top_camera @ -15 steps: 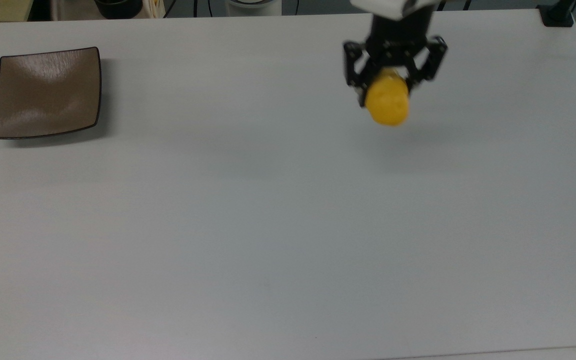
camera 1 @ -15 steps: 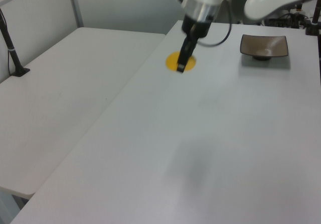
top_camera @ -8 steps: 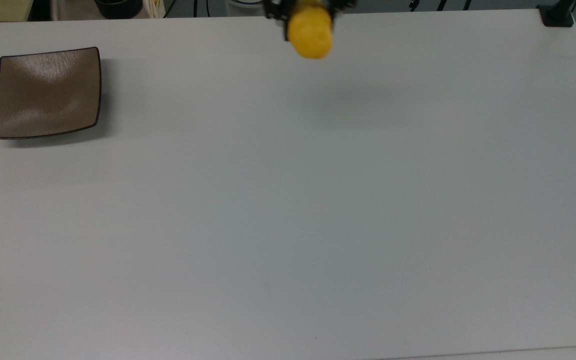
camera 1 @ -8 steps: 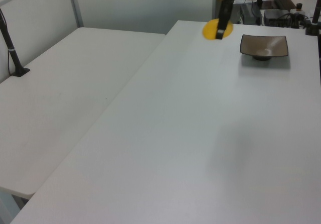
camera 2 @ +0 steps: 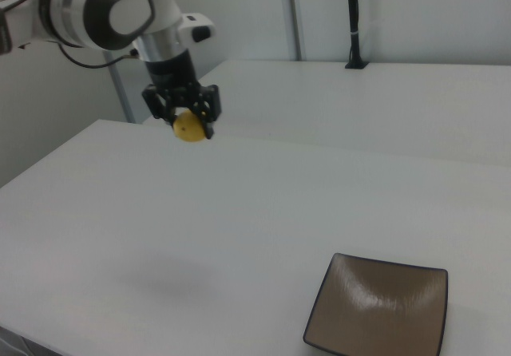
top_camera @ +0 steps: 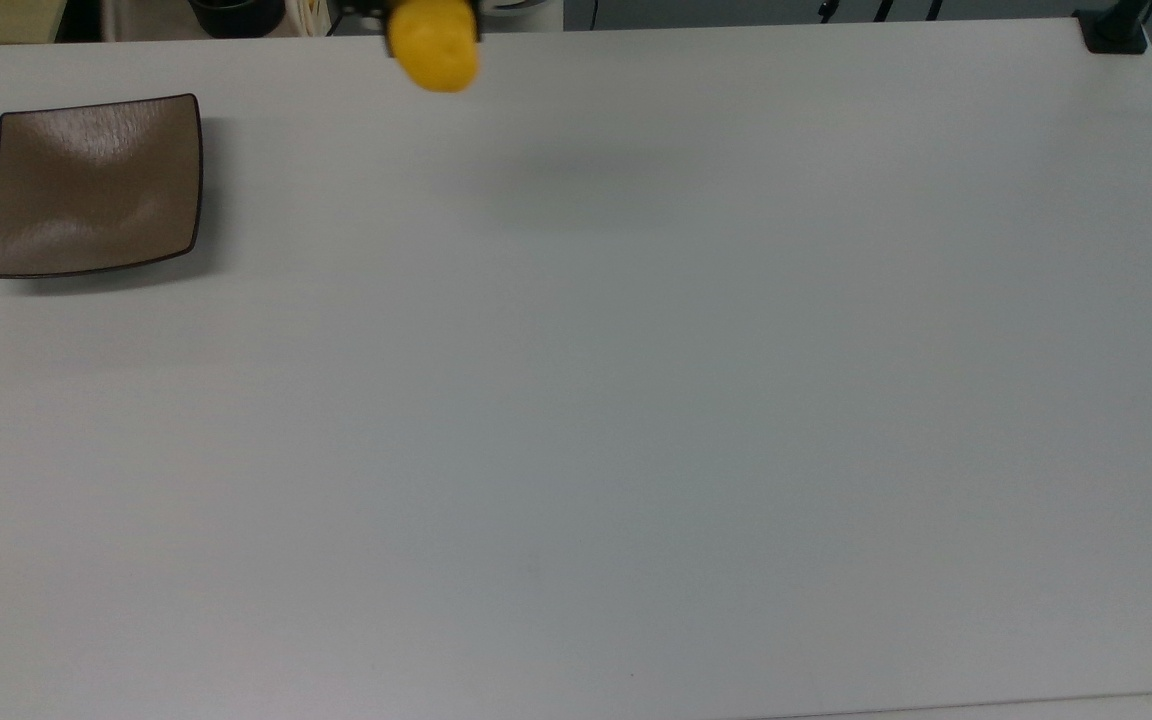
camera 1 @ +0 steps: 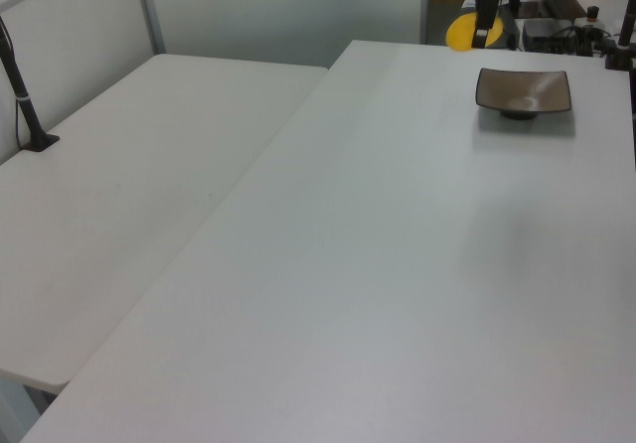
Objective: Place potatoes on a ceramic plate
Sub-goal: 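Lift the potato and carry it toward the brown square plate, then lower the potato onto the plate and open the gripper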
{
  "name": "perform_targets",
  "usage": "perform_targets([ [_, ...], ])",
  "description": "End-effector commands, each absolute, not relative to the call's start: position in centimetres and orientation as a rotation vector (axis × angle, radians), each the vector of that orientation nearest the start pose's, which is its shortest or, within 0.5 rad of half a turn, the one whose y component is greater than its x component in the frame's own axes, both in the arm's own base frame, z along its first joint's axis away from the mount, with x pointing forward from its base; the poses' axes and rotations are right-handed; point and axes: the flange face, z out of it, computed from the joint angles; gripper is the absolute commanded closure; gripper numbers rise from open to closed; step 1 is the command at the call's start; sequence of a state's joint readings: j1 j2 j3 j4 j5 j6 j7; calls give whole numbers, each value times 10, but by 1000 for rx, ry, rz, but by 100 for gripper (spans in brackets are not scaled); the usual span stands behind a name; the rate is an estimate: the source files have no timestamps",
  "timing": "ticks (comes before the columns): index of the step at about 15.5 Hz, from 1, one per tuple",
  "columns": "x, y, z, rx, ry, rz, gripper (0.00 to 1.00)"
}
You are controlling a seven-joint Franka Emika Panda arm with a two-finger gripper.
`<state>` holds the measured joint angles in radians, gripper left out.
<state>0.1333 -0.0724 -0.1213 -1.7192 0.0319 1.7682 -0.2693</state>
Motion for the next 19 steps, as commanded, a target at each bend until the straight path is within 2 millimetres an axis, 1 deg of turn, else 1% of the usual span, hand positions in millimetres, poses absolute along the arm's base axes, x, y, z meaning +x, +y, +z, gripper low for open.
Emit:
perform_targets([
  [1,539,-66,606,-3065,-490,-195,97],
  [2,537,-97,600,-3068,-498,-173,97],
  [6,534,-172,573,-3083,-493,-114,97],
  [7,532,-188,564,-3083,-498,-92,97],
  [9,527,-223,553,-3096,-481,-101,96],
  [10,527,-238,545,-3102,-467,-96,95],
  [13,533,-272,514,-3123,-423,-99,95],
  [15,538,-289,487,-3127,-410,-81,95],
  [19,552,-303,440,-3142,-407,-42,93],
])
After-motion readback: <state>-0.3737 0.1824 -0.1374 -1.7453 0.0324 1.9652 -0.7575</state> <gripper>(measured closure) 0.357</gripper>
